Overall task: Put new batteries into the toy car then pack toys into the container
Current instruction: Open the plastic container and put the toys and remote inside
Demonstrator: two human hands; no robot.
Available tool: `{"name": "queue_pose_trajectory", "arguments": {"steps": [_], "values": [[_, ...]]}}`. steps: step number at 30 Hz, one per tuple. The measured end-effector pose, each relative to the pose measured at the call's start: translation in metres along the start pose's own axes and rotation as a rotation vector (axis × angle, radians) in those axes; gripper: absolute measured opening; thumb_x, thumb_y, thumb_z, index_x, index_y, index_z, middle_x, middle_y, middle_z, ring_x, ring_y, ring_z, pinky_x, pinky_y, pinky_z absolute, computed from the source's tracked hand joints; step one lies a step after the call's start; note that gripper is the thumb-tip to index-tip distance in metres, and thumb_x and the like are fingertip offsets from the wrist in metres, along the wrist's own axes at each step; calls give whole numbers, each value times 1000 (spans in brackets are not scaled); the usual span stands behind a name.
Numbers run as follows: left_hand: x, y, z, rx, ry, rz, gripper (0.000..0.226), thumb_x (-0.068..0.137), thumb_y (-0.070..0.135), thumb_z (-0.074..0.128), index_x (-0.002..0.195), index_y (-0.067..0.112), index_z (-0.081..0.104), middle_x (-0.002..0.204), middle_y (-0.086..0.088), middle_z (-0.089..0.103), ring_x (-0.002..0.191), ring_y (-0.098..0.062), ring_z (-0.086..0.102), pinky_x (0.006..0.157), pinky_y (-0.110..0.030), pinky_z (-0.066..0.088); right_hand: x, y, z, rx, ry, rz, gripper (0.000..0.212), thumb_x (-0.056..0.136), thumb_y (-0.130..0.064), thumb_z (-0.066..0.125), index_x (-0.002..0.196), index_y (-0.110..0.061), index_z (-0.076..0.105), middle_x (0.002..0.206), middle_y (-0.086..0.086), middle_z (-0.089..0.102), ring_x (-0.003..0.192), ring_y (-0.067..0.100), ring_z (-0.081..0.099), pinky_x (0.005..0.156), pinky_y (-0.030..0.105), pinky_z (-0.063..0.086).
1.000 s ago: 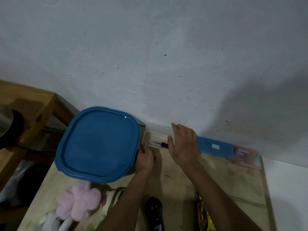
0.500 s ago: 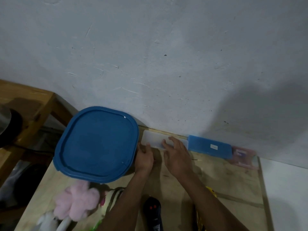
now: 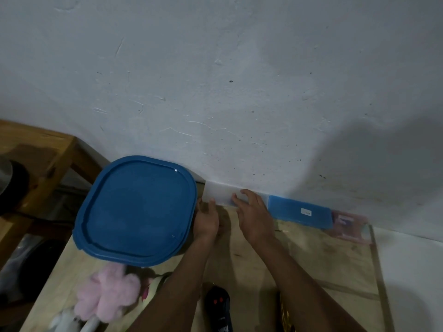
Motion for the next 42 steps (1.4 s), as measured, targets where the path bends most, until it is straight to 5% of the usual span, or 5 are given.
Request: {"name": "queue_pose_trajectory", "arguments": {"steps": [13,19,26,31,42], "values": [[-26,13,-10,-76,-123,-10,67,95,53,52,150,19,38,143,-9,53,129,-30,52,112,-46,40,-21,5,-32,409,6,51,36,98,-22,54,134,-21,55,140,-4,52,128,15,48,104,20,34],[-97,37,-46,-68,-200,208,37,99,30,58,131,11,59,107,1,66,85,-9,66,75,-22,56,-59,-4,-52,710,167,102,25,97,-19,55,119,-21,65,121,-6,64,110,8,58,97,23,46],[-134,72,-155,-35,350,675,19,101,28,55,115,21,66,100,-3,70,92,-13,66,77,-15,52,-93,-58,-80,771,218,-56,19,96,-21,55,110,-27,66,109,-11,64,99,3,57,82,19,42],[-107,59,-234,-36,626,511,36,101,33,53,130,13,58,119,-6,64,106,-18,60,90,-32,52,-103,-115,-73,563,179,-259,22,94,-24,55,113,-24,65,116,-9,59,104,7,55,85,25,47],[-27,34,-283,-89,120,98,20,102,28,52,114,18,64,123,-9,63,110,-23,61,94,-39,54,-80,-244,-21,70,-262,-398,62,97,-47,44,151,-20,29,160,10,17,148,28,11,120,49,9]]}}
Point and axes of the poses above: each hand's wrist, its own x-axis towards the middle knuckle, its own z-axis out of the palm, y = z × x, the point moved 2 cm from there along x, towards the middle knuckle
